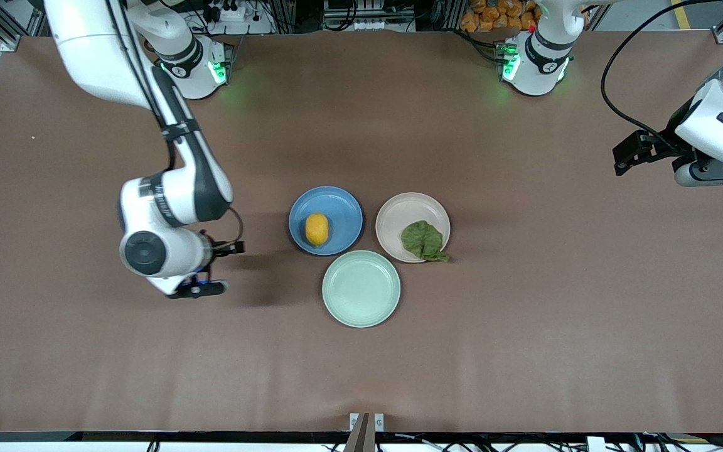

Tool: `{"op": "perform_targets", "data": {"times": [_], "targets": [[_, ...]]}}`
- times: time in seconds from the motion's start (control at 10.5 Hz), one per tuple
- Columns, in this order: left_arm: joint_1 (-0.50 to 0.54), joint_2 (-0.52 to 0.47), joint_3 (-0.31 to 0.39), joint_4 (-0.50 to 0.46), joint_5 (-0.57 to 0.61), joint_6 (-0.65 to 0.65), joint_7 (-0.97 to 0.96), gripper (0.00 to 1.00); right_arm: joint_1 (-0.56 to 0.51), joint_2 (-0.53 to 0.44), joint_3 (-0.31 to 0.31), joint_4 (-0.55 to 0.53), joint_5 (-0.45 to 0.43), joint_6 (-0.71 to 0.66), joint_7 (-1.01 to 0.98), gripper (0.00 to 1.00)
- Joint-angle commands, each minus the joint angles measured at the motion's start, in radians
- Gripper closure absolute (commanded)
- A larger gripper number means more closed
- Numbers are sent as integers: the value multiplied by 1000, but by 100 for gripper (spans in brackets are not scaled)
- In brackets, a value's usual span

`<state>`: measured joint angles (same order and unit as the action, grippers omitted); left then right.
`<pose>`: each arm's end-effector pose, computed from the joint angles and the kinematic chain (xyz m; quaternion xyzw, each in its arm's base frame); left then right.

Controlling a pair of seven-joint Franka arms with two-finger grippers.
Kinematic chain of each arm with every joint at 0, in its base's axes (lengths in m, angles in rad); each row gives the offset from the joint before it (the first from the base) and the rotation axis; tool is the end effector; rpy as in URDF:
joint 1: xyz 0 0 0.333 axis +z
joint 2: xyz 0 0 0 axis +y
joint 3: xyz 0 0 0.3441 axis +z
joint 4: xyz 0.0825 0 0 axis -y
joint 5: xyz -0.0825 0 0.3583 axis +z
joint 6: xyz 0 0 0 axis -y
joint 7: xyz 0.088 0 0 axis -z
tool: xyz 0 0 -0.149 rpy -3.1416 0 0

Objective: Place lemon and lettuce in plates

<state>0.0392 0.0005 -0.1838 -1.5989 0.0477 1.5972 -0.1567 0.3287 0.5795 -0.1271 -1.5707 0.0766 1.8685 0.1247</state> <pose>0.5263 -0.0696 0.6003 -0.9997 -0.0054 -0.0025 0.0237 0.6289 0.1477 0.2832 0.9901 0.0273 -0.1358 0.0235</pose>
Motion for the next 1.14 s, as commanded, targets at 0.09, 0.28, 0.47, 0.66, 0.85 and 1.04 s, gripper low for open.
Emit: {"op": "perform_targets", "data": {"times": [0.09, 0.28, 0.47, 0.66, 0.85, 1.04], "targets": [[14, -17, -3, 11, -22, 3, 11, 0, -88, -117, -9, -104, -49, 3, -8, 0], [13, -22, -9, 16, -25, 0, 8, 0, -143, -174, -9, -129, -49, 1, -45, 0], [14, -24, -3, 43, -49, -11, 8, 0, -181, -223, -9, -135, -49, -8, -98, 0], [13, -22, -9, 53, -51, -25, 9, 0, -206, -286, -8, -134, -49, -78, -100, 0], [13, -19, -8, 53, -49, -33, 20, 0, -223, -343, -6, -134, -46, -124, -102, 0], [14, -16, -6, 54, -49, -33, 22, 0, -259, -406, 24, -132, -44, -166, -111, 0]]}}
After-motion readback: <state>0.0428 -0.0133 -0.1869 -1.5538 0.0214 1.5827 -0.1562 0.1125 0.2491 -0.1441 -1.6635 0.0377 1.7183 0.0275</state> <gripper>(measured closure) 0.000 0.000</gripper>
